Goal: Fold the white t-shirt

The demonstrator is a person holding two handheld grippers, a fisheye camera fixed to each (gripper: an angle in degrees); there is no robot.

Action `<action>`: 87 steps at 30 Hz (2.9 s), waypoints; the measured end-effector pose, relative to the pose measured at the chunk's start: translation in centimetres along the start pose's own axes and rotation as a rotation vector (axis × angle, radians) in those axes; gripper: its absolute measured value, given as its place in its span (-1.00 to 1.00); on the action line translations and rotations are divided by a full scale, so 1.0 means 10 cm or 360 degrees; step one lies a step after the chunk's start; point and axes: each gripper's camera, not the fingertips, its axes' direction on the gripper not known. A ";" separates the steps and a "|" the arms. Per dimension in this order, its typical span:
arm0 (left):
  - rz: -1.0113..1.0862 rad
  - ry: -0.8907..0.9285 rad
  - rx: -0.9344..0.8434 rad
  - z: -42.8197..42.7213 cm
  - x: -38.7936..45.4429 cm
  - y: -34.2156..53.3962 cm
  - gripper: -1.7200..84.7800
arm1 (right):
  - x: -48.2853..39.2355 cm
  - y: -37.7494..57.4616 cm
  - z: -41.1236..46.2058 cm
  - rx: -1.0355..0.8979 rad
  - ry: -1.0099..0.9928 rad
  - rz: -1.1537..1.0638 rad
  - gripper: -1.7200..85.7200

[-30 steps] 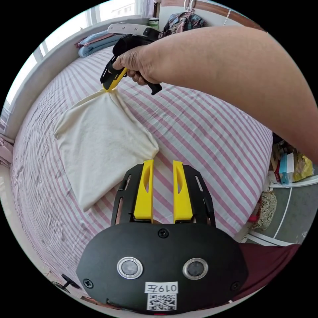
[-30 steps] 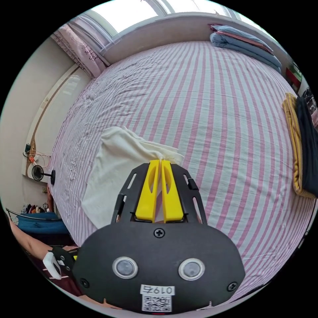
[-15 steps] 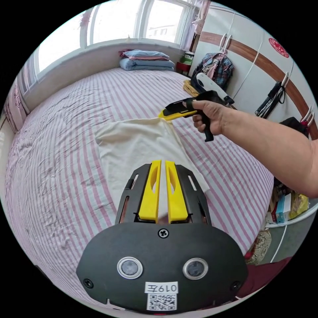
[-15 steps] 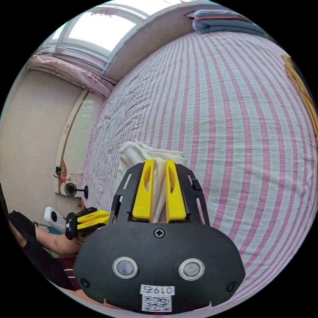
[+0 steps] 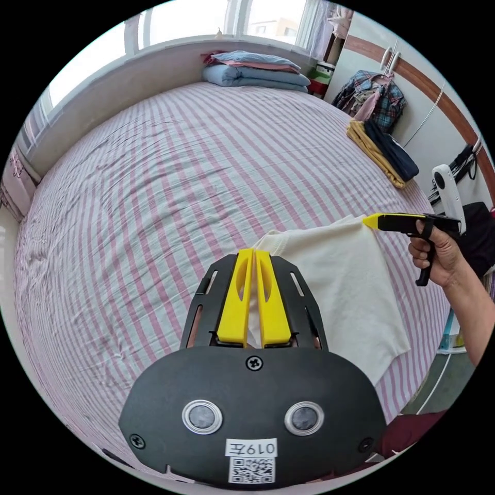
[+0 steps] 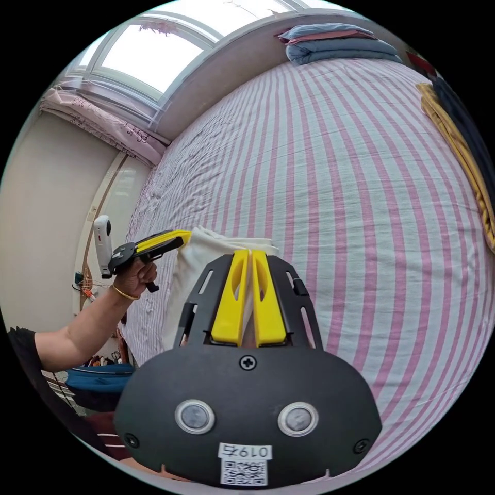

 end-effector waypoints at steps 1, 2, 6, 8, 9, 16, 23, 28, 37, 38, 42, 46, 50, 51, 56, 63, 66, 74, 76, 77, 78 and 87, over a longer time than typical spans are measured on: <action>0.0028 -0.0018 -0.0021 0.03 0.00 -0.03 -0.94 | 0.04 0.02 0.03 0.0021 -0.0006 0.0018 -0.96; 0.0067 -0.0032 -0.0033 0.05 0.01 -0.04 -0.94 | 0.05 0.02 0.05 0.0020 -0.0005 0.0023 -0.96; 0.0122 -0.0074 -0.0071 0.07 0.01 -0.07 -0.94 | 0.03 0.01 0.13 -0.0033 0.0015 -0.0067 -0.93; 0.0103 -0.0085 -0.0045 0.02 -0.02 -0.05 -0.94 | 0.02 0.05 0.09 -0.0042 -0.0016 -0.0095 -0.86; 0.0091 -0.0081 -0.0025 -0.01 -0.03 -0.04 -0.94 | 0.00 0.12 0.03 -0.0026 -0.0020 -0.0109 -0.83; -0.0015 -0.0078 0.0278 -0.58 -0.06 0.41 -0.94 | -0.59 1.04 -0.01 -0.0230 0.0334 -0.0382 -0.83; 0.0062 0.0162 0.0201 -0.87 0.41 1.66 -0.94 | -0.80 1.60 0.12 -0.0306 0.0285 -0.0294 -0.79; -0.0024 0.0200 0.0117 -0.84 0.46 2.07 -0.94 | -0.95 1.75 0.17 -0.0328 0.0446 -0.0417 -0.79; 0.0000 0.0148 -0.0001 -0.67 0.45 2.10 -0.94 | -0.87 1.77 0.25 -0.0358 0.0487 -0.0359 -0.96; 0.0017 0.0128 -0.0022 -0.66 0.46 2.09 -0.94 | -0.85 1.77 0.21 -0.0334 0.0486 -0.0328 -0.96; 0.0006 0.0119 -0.0037 -0.63 0.45 2.09 -0.94 | -0.39 1.86 0.13 -0.0215 0.0148 0.0064 -0.96; -0.0001 0.0122 -0.0024 -0.65 0.44 2.11 -0.94 | -0.15 1.95 0.19 -0.0231 -0.0103 0.0212 -0.90; 0.0040 0.0105 -0.0031 -0.70 0.46 2.09 -0.94 | -0.24 1.92 0.08 -0.0236 -0.0070 0.0171 -0.80; 0.0042 0.0105 -0.0028 -0.71 0.47 2.09 -0.94 | -0.30 1.89 0.02 -0.0203 -0.0034 0.0147 -0.79; -0.0005 0.0110 0.0001 -0.78 0.46 2.14 -0.94 | -0.56 1.57 0.08 -0.0157 0.0135 0.0022 -0.84; -0.0017 0.0112 -0.0014 -0.77 0.48 2.12 -0.94 | -0.67 1.34 0.32 -0.0193 0.0163 0.0083 -0.95; -0.0025 0.0127 -0.0012 -0.78 0.49 2.12 -0.94 | -0.62 1.39 0.24 -0.0088 0.0074 0.0210 -0.96; -0.0043 0.0144 -0.0004 -0.93 0.47 2.07 -0.94 | -0.86 1.29 0.06 0.0045 0.0069 0.0173 -0.84; -0.0073 0.0120 0.0045 -1.01 0.44 2.06 -0.94 | -1.13 1.05 0.13 -0.0017 0.0292 -0.0022 -0.84; -0.0097 0.0106 0.0069 -1.04 0.42 2.03 -0.94 | -1.21 1.00 0.15 -0.0022 0.0357 -0.0079 -0.85; -0.0107 0.0094 0.0080 -1.06 0.42 2.01 -0.94 | -1.35 0.89 0.20 -0.0030 0.0481 -0.0185 -0.85; -0.0170 -0.0119 0.0105 -1.01 0.37 1.34 -0.94 | -1.93 0.47 0.58 -0.0149 0.0966 -0.0436 -0.80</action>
